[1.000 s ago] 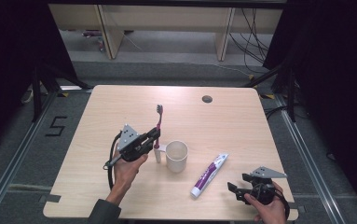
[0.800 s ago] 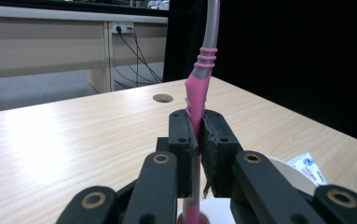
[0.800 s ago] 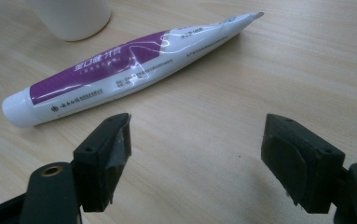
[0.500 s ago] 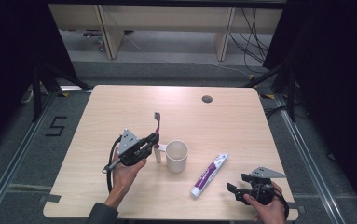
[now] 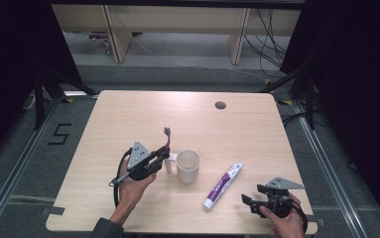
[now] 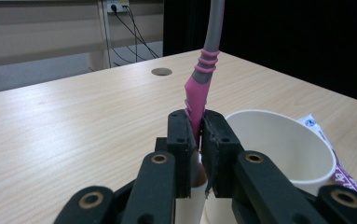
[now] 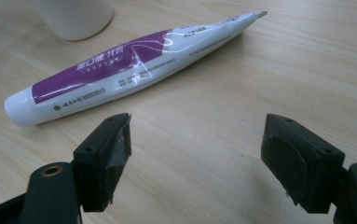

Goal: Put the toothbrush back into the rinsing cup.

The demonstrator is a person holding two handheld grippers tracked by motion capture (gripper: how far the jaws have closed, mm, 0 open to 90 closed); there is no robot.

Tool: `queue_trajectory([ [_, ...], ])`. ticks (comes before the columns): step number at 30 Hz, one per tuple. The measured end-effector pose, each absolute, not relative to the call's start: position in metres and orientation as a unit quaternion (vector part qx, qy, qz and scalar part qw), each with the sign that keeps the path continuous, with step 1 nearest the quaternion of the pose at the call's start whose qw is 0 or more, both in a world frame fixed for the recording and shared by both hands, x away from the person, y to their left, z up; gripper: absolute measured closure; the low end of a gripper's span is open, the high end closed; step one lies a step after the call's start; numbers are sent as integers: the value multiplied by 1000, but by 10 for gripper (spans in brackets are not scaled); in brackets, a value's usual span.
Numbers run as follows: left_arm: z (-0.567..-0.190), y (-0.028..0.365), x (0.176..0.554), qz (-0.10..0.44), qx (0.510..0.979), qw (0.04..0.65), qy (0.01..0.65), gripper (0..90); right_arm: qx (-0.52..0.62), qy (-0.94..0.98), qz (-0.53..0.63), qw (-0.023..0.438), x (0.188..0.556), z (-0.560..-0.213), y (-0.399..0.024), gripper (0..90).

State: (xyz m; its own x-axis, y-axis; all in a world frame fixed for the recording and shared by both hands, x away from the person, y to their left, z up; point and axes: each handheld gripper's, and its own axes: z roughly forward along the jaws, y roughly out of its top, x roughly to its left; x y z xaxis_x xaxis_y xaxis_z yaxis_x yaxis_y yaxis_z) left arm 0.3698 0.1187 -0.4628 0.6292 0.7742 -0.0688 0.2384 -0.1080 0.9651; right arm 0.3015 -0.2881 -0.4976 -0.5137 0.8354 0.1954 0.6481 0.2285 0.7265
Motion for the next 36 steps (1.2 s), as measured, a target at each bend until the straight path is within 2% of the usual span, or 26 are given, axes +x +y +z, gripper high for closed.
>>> queue_trajectory([
  [2,-463,119,369,236,707,562,359,808,472,779,391,131,302,-497,-289,253],
  [10,-467,119,367,241,708,555,364,752,481,773,397,116,301,-498,-288,253],
  [14,-464,120,365,244,701,556,374,613,475,777,392,128,302,-497,-289,253],
  [17,-460,121,363,234,694,563,384,473,476,775,400,115,302,-498,-288,253],
  [19,-457,122,361,222,690,571,386,412,479,774,395,122,302,-497,-289,253],
  [21,-454,124,358,229,689,569,385,392,483,773,395,115,301,-497,-288,253],
  [25,-449,128,353,218,686,572,394,361,474,774,397,134,301,-496,-290,253],
  [28,-446,131,348,209,691,566,398,342,495,760,404,116,300,-497,-287,253],
  [36,-448,136,333,187,710,552,396,312,493,763,403,109,299,-496,-287,253],
])
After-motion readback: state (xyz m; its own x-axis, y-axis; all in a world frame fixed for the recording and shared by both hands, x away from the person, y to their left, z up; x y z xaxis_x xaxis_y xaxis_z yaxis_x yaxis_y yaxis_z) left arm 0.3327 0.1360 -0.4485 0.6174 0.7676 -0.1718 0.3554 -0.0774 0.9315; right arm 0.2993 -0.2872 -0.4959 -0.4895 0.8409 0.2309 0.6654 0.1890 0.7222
